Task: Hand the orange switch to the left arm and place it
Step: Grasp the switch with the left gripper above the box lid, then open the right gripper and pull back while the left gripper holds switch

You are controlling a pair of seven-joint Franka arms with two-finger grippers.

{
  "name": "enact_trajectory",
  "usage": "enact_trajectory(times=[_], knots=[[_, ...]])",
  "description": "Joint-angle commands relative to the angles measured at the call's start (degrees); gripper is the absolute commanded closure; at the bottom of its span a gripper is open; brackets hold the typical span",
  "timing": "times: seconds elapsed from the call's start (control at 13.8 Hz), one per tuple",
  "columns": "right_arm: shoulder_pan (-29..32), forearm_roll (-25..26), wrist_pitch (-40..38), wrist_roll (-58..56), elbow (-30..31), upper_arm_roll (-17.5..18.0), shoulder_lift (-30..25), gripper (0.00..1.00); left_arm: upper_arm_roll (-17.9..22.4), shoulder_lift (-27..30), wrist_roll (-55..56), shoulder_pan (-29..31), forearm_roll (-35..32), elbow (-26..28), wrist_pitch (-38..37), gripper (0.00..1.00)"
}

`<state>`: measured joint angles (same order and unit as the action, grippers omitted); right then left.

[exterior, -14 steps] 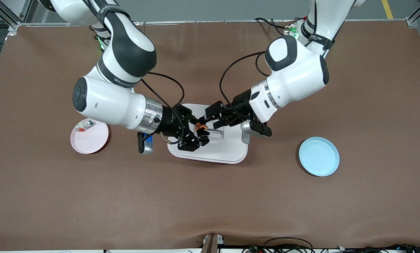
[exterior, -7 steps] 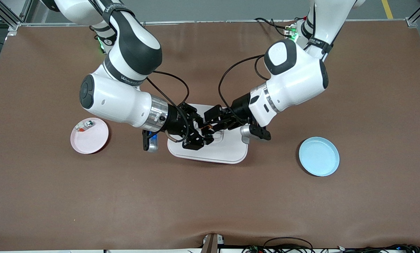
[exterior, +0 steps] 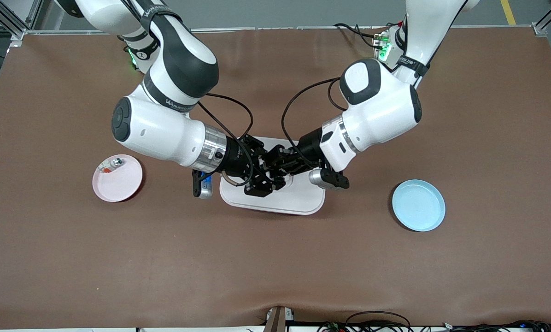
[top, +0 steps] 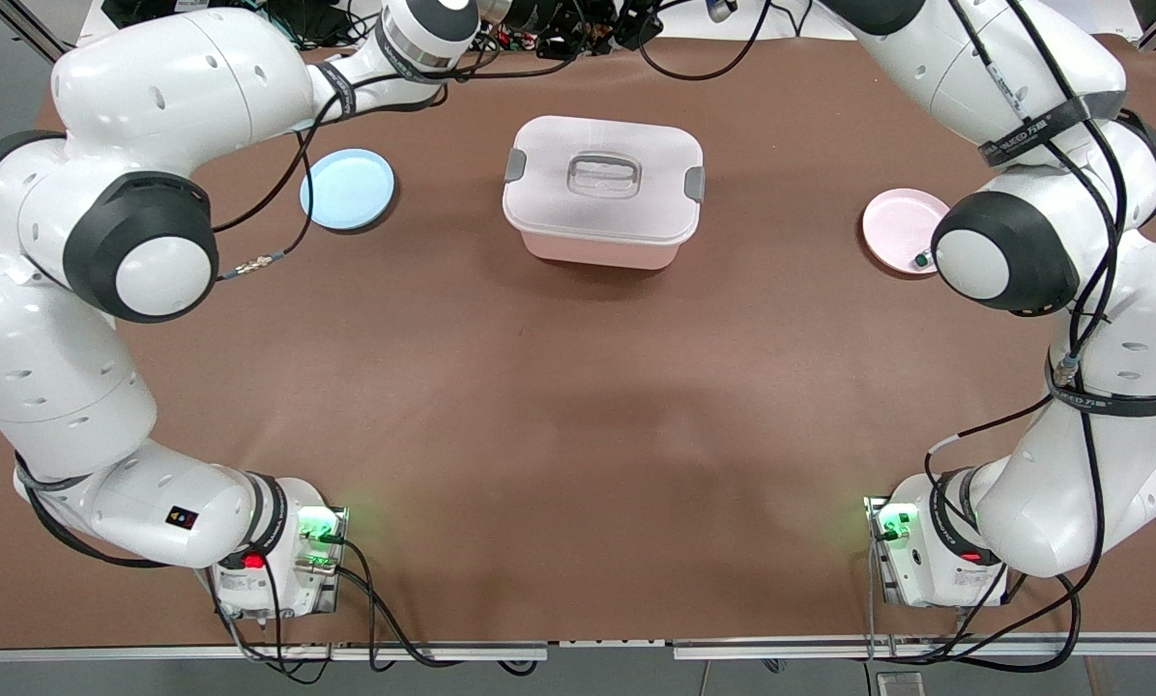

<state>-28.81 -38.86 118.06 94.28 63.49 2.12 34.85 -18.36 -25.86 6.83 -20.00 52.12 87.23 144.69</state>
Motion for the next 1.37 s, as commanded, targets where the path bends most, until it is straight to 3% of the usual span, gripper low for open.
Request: enact_trajectory(times=[0.0,0.14,0.22,0.29,0.36,0.43,0.87,1.01,1.3], knots=[[-0.45,-0.78,-0.11,0.91,-2.05,-0.36,1.45,1.00,-0.36,0.20,-0.95,-0.04,0.44,-0.92,0.59,0.61],[-0.28,-0.78,-0.11,0.64,-2.05,-0.45,1.54,1.00,-0.36,0.37,-0.86,0.31,0.44,-1.00,0.59,0.63],[-0.19,-0.78,-0.11,0.64,-2.05,-0.36,1.71,1.00,-0.36,0.38,-0.95,0.40,0.44,-1.01,0.59,0.72],[-0.10,-0.78,-0.11,0.55,-2.05,-0.44,1.71,1.00,-0.36,0.55,-0.86,0.49,0.44,-1.01,0.50,0.89],[0.07,-0.78,-0.20,0.47,-2.05,-0.36,1.71,0.53,-0.36,0.64,-0.86,0.49,0.35,-0.92,0.42,1.00],[-0.10,-0.26,-0.20,0.38,-2.05,-0.44,1.71,0.01,-0.27,0.64,-0.95,0.49,0.35,-0.92,0.33,1.00],[0.51,-0.34,-0.46,0.29,-2.05,-0.53,1.63,0.00,0.26,0.64,-6.65,0.75,-0.35,-0.48,0.06,1.00],[1.91,-0.25,-1.34,-1.98,-2.05,-0.53,1.54,0.00,0.26,0.46,-7.62,2.15,-5.60,-0.21,-1.24,1.00],[6.91,0.01,-11.95,-13.04,-2.05,-0.88,1.01,0.00,0.26,0.20,-8.32,5.23,-19.14,-0.21,-7.13,1.00]])
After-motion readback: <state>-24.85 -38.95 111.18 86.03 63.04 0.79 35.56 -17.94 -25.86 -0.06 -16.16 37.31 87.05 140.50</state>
